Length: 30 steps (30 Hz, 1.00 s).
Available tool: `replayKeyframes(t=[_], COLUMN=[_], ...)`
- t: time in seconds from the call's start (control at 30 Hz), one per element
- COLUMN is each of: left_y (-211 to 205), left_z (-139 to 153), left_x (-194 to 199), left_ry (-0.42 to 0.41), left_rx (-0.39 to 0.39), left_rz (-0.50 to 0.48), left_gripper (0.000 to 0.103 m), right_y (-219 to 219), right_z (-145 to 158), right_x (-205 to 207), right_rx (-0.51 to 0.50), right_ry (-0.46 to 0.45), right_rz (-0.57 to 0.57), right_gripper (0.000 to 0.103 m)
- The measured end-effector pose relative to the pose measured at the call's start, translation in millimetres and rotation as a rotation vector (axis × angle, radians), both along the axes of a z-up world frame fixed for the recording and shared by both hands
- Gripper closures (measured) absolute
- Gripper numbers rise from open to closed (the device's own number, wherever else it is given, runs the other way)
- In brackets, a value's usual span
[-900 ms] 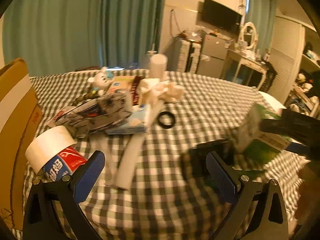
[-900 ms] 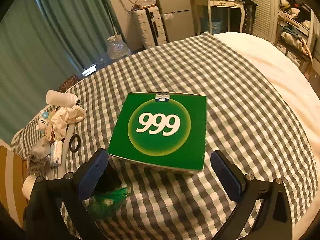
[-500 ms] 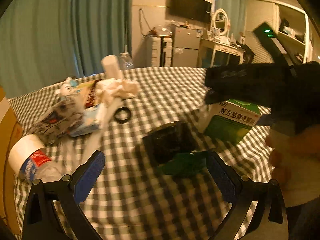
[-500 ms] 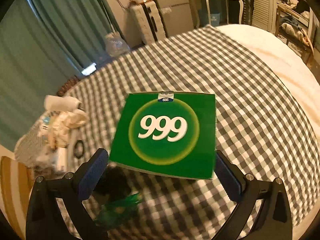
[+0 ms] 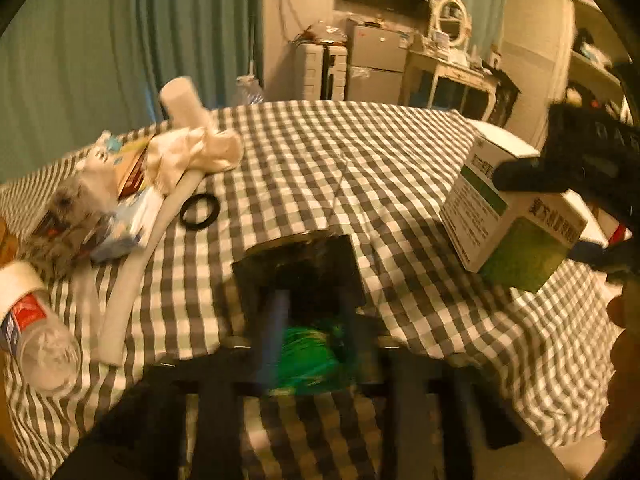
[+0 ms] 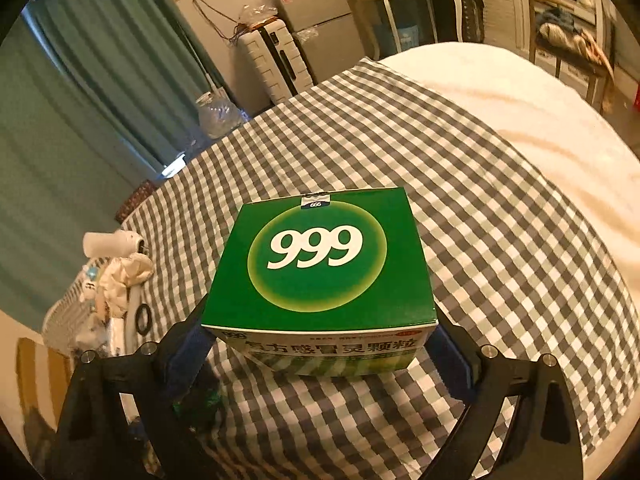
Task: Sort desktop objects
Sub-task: 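Grasp the green sachet with the left gripper while the right holds the green medicine box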
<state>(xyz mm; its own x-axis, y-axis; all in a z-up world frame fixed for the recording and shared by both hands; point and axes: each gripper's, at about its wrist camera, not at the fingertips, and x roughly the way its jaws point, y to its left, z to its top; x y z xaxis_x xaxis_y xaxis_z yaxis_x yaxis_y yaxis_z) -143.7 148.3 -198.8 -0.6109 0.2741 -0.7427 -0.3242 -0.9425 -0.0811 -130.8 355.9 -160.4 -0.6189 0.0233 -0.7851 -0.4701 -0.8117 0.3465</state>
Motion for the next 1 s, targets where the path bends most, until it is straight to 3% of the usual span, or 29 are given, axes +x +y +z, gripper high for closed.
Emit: replayKeyframes(t=[0.07,0.17,0.47,0.63,0.7,0.77,0.87,1.0], left_y=[-10,-18,-36,-32,-28,-22,-17,-17], left_z=[3,11,42,37,35,31,25,3], left_x=[-2,6,43,53,56,54,45,19], left_ry=[-0.058,-0.064,-0.06,-0.03,-0.02,-0.023,0.011,-0.054], left_rx=[0.045,0.04,0.058,0.012,0.012,0.017,0.002,-0.035], left_rz=[0.022,0.02,-0.02,-0.014,-0.012,-0.025,-0.008,0.026], left_gripper=[0.093,0.103,0.103,0.1,0.083,0.033,0.027,0.027], right_y=[-2,-6,-30,-36,-38,-37,-28,-21], right_z=[5,15,51,66,66,65,57,45], right_x=[3,8,35,54,61,62,59,55], right_rx=[0.013,0.027,0.022,0.027,0.029,0.021,-0.007,-0.03], right_ry=[0.018,0.041,0.122,0.164,0.173,0.172,0.161,0.145], right_rz=[0.005,0.017,0.074,0.085,0.091,0.093,0.091,0.094], right_gripper=[0.007,0.007,0.007,0.007,0.007,0.007,0.007,0.007])
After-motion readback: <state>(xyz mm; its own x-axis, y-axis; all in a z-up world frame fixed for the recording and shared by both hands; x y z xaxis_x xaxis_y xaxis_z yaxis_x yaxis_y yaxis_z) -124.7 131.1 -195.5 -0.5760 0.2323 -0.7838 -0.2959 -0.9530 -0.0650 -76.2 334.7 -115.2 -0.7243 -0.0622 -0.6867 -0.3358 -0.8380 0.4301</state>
